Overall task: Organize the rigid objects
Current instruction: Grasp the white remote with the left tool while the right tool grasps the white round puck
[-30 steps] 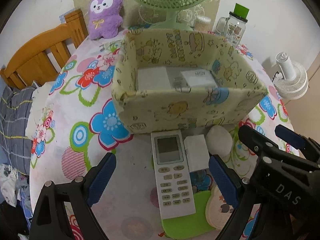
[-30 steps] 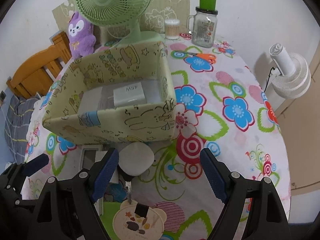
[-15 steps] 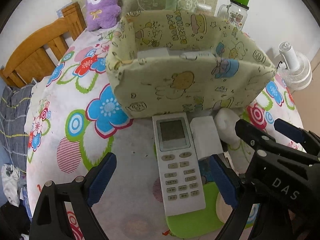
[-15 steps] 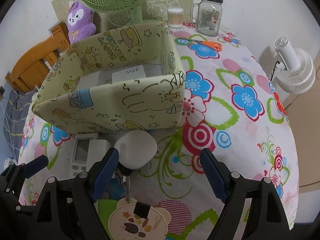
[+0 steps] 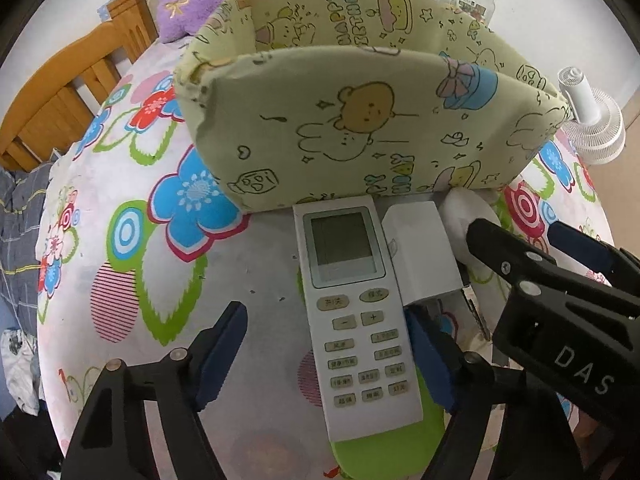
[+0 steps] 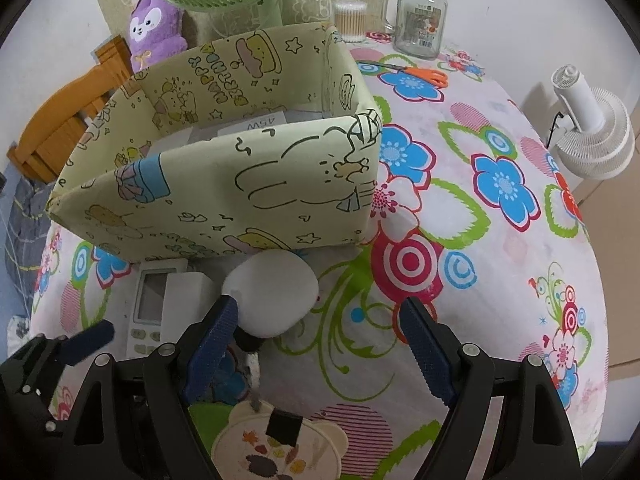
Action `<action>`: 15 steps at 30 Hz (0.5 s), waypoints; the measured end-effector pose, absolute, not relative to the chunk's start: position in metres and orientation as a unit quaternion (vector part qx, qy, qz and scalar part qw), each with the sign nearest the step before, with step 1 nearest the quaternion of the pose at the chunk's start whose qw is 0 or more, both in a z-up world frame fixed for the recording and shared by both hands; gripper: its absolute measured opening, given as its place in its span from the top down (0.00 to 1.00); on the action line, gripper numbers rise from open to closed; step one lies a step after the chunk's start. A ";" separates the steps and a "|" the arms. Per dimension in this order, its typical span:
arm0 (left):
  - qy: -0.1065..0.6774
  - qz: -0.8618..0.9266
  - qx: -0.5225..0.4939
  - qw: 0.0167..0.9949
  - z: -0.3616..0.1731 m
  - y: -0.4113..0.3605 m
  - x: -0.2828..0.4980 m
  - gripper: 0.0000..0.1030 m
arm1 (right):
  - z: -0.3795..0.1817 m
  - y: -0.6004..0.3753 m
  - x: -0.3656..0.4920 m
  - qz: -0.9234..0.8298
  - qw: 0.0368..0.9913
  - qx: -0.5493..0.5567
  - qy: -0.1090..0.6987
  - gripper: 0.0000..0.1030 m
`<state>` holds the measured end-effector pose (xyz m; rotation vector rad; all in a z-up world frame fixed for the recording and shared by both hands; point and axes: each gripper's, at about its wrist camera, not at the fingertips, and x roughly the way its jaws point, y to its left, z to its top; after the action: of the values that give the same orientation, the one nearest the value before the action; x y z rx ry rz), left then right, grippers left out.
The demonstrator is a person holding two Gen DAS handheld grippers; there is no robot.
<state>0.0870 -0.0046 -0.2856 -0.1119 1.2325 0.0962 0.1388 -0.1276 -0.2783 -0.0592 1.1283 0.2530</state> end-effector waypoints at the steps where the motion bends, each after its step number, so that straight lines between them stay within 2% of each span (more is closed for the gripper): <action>1: 0.578 0.044 -0.052 0.813 -0.287 -0.005 0.088 0.22 | -0.278 -0.126 0.139 0.121 0.837 -0.029 0.532 0.17; 6: 0.582 0.035 -0.060 0.811 -0.289 -0.004 0.090 0.29 | -0.282 -0.116 0.143 0.130 0.835 -0.038 0.533 0.17; 9: 0.579 0.037 -0.038 0.814 -0.289 -0.008 0.091 0.40 | -0.285 -0.112 0.146 0.131 0.833 -0.040 0.536 0.17; 15: 0.575 0.024 -0.031 0.817 -0.288 -0.007 0.097 0.49 | -0.293 -0.111 0.152 0.119 0.831 -0.048 0.540 0.17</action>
<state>0.0971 -0.0073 -0.2875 -0.0661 1.2265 0.0505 0.1520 -0.1108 -0.2931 -0.1020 1.1459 0.2534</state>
